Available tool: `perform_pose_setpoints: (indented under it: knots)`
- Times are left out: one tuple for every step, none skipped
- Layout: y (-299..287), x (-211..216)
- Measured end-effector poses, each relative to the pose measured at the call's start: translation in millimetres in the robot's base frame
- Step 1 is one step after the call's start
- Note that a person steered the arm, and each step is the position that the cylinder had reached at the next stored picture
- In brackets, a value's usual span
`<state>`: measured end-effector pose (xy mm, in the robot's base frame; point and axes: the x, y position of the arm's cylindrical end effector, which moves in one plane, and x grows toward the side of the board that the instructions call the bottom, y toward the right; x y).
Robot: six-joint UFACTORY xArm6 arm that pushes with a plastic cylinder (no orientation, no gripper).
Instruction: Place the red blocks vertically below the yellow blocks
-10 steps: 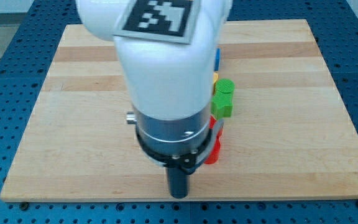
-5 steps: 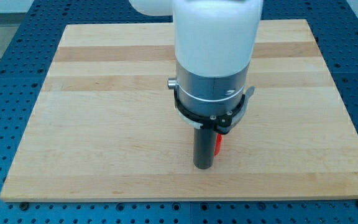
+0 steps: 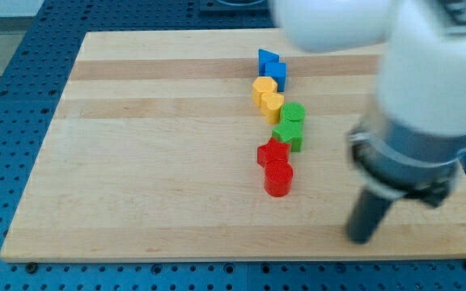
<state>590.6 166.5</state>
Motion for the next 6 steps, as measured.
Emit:
perform_pose_setpoints:
  knots:
    - [51, -56]
    - [50, -140]
    - [31, -169]
    - [-13, -170]
    - [-45, -170]
    - [-73, -170]
